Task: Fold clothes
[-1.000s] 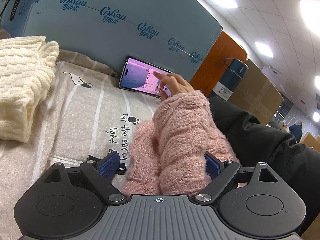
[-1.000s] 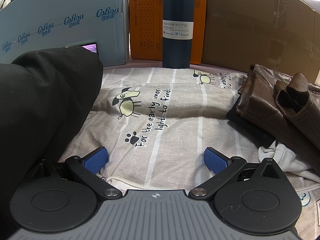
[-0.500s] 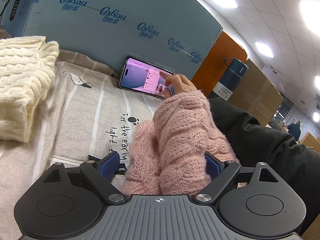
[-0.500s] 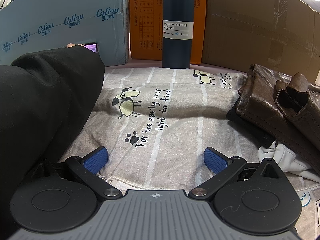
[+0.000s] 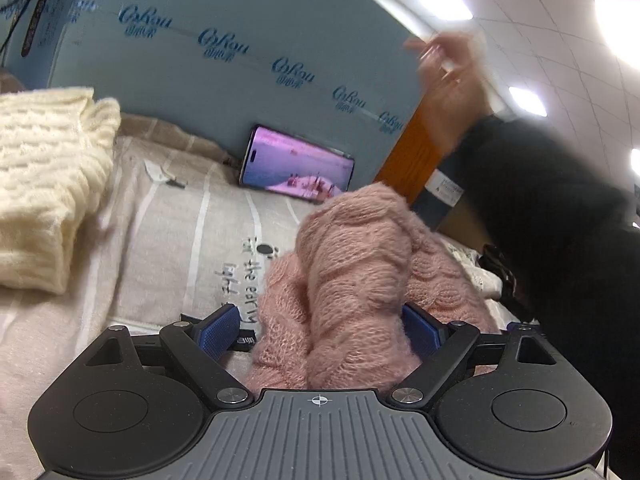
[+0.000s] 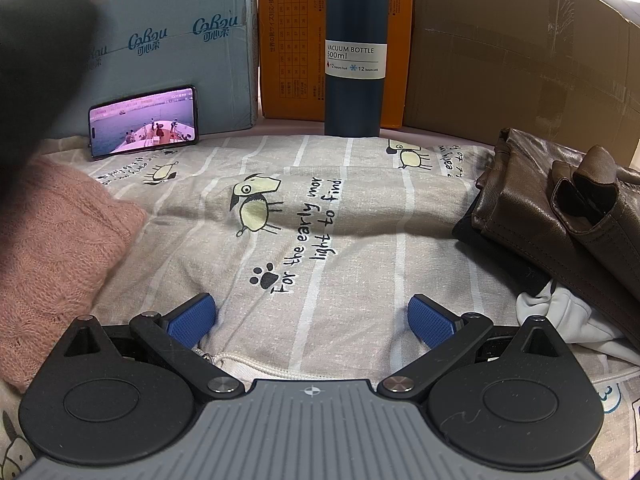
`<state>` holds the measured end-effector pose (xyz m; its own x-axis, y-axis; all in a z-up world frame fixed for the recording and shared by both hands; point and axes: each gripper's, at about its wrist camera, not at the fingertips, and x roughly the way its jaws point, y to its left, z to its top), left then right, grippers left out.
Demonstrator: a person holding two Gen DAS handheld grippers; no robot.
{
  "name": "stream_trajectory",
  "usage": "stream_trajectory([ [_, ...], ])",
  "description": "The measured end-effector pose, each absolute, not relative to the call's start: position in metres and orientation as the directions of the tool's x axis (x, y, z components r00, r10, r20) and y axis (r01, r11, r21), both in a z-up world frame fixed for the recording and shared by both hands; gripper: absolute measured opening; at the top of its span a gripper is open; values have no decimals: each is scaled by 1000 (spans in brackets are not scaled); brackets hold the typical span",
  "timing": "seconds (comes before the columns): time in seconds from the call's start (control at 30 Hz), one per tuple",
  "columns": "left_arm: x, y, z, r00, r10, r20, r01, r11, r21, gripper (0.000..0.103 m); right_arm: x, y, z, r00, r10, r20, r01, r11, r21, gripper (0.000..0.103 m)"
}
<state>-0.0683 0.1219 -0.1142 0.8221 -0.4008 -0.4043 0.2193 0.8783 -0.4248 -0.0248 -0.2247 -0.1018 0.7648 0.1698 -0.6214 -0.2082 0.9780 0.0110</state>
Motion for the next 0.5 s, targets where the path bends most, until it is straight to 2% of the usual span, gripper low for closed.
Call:
stream_trajectory([
  [0.1,-77,117,-109,842,-398,-363,256,888,-381,84,-25,-225,-102,765,170,-621,-208,978,11,103],
  [0.13,-80,114,-108,847,-396,-355,265,893,-363,76,-25,-225,-102,765,170,-621,-208,978,11,103],
  [0.17,-81,113,-107,848,-396,-352,272,896,-351,58,-25,-225,-102,765,170,-621,-208,978,11,103],
  [0.23,-82,112,-105,847,-400,-349,286,898,-335,33,-25,-224,-102,765,170,-621,-208,978,11,103],
  [0.27,-82,112,-105,848,-397,-350,284,900,-331,28,-25,-224,-102,765,170,-621,-208,978,11,103],
  [0.4,-79,114,-104,856,-370,-363,254,910,-328,27,-25,-224,-102,765,170,-621,-208,978,11,103],
  [0.5,-77,115,-104,860,-349,-372,232,917,-325,34,-25,-225,-102,765,170,-621,-208,978,11,103],
])
